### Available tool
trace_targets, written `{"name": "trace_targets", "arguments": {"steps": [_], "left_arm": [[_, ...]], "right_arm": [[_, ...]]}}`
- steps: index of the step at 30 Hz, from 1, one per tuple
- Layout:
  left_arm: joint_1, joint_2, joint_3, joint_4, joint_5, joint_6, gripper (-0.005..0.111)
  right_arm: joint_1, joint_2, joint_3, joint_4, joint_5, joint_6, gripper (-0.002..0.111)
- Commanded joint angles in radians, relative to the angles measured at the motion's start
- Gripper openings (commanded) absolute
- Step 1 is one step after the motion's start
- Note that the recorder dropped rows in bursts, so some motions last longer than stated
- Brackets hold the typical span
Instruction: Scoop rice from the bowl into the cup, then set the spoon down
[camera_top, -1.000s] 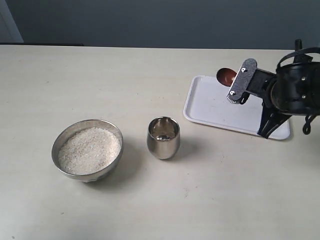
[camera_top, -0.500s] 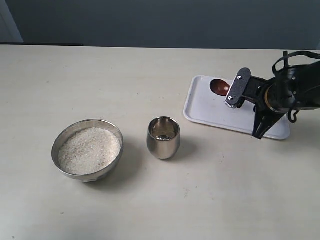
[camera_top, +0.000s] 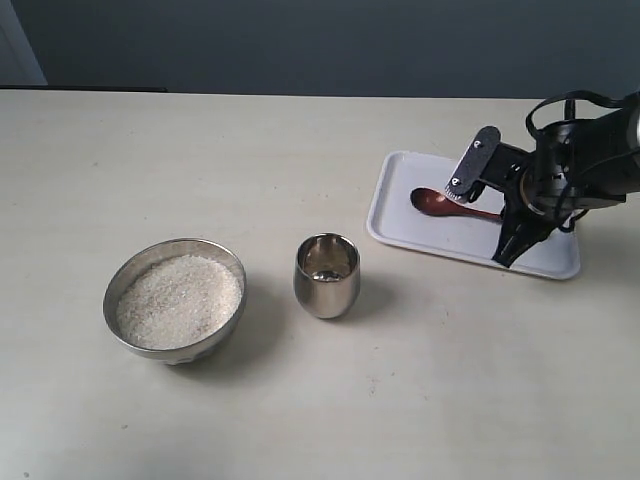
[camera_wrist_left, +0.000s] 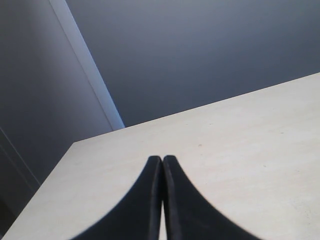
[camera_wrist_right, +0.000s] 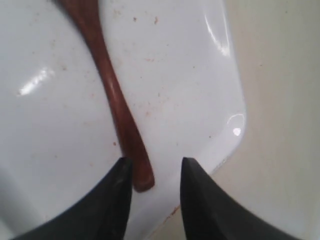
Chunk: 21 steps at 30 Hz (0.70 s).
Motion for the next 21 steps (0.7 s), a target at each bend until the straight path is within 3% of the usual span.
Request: {"name": "trace_targets", "arguments": {"steps": [1,4,6,8,15,21], "left_arm": [[-0.005,-0.005,-0.002,0.003,-0.004,-0.004,0.000],[-0.005,-0.005,-0.002,0.003,-0.004,-0.004,0.000],[-0.005,-0.005,-0.002,0.003,-0.004,-0.004,0.000],[-0.005,-0.005,-0.002,0.003,-0.004,-0.004,0.000],[-0.005,-0.005,-0.002,0.003,-0.004,-0.004,0.000],[-0.005,-0.005,-0.002,0.003,-0.004,-0.004,0.000]], "right_arm": [[-0.003,-0.014,-0.004,0.030,0.059,0.001,0.033],[0.003,-0.057,-0.004,0.084,0.137,0.027,0.023],[0.005,-0.105,-0.004,0.102,0.175,0.116,0.001],[0.005,-0.166,-0.004,0.148,0.198,0.201,0.000],[0.025,-0.432,0.060,0.320,0.233,0.211,-0.001],[0.106,-0.719,0.183,0.409,0.329,0.211,-0.001]]}}
